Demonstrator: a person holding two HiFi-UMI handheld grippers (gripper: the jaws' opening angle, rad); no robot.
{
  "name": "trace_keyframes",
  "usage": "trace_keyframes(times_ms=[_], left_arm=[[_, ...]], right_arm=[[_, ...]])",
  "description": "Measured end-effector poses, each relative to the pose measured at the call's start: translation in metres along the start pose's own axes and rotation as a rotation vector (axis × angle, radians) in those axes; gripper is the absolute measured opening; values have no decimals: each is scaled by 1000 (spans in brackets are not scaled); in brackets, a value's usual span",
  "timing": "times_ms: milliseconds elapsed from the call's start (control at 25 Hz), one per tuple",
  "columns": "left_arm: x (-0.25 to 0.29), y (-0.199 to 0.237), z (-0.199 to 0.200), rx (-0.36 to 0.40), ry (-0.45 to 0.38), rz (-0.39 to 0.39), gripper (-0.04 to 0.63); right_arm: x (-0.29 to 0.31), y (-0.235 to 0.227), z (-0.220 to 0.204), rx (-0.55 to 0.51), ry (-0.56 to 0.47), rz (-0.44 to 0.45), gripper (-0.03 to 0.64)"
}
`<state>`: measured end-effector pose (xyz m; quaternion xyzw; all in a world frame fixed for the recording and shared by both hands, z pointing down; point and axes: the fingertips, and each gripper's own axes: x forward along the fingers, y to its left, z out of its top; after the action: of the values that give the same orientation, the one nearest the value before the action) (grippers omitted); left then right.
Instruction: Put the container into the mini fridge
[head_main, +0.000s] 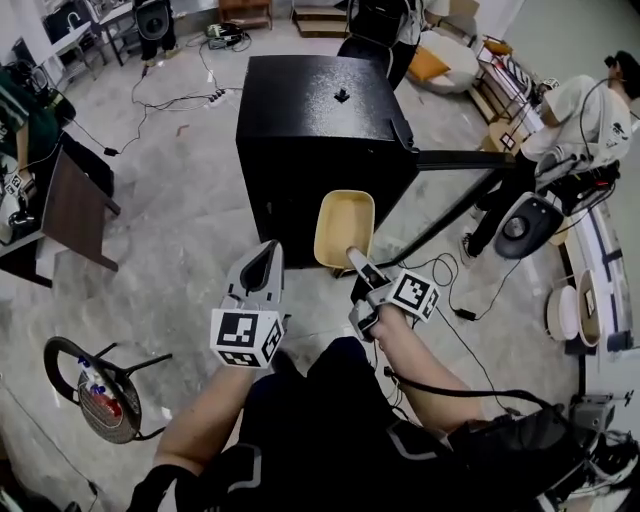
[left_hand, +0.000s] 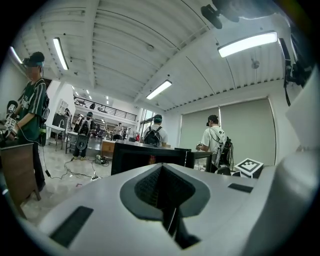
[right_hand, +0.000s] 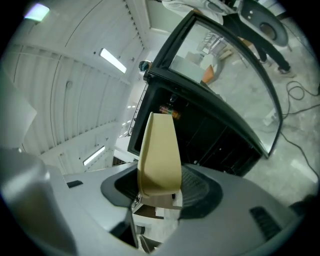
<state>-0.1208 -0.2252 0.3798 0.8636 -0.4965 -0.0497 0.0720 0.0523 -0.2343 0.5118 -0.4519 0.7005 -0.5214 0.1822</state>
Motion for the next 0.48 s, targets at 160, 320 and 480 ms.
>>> trace_keyframes(times_ms=[160,320,480], left_arm=[[2,11,-9,-39,20,6,9],[14,20,-23,-35,57,6,9],[31,28,-33,-6,94,1,9]], right_arm=[[21,-20,1,-10,-14,-30,221],[48,-49,0,30,-21,-57,221],[84,-74,-5,108,-17,-42,221]])
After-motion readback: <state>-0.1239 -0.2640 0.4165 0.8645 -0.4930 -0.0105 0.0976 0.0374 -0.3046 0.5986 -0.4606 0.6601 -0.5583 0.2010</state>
